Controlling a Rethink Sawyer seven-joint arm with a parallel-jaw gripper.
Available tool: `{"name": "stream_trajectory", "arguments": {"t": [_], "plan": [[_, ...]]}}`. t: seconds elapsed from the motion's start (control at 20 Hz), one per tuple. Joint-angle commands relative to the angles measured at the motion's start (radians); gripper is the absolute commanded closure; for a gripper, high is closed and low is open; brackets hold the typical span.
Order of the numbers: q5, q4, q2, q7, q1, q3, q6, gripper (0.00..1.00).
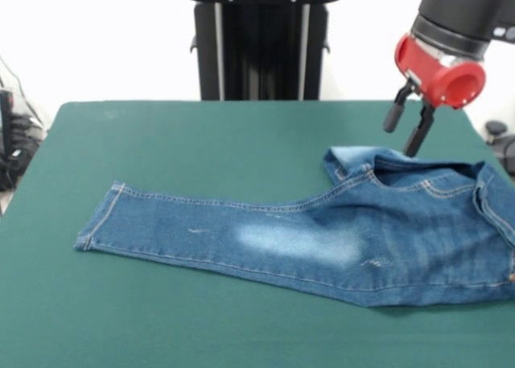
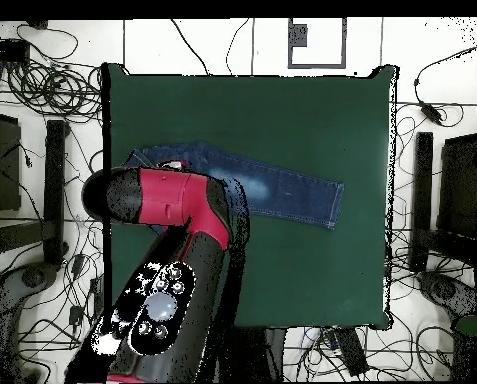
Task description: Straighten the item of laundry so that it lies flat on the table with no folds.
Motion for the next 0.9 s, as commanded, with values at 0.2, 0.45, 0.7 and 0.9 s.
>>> {"name": "stream_trajectory", "arguments": {"t": [0.2,0.45,0.7,0.9], "plan": [[0.014,0.163,-0.043,0.081,0.024,0.099,0.006,0.0],[-0.001,0.21,-0.039,0.071,0.021,0.11,-0.057,0.0],[0.009,0.229,-0.033,0.065,0.011,0.135,-0.049,0.0],[0.014,0.224,-0.019,0.075,0.013,0.138,-0.034,0.0]]}}
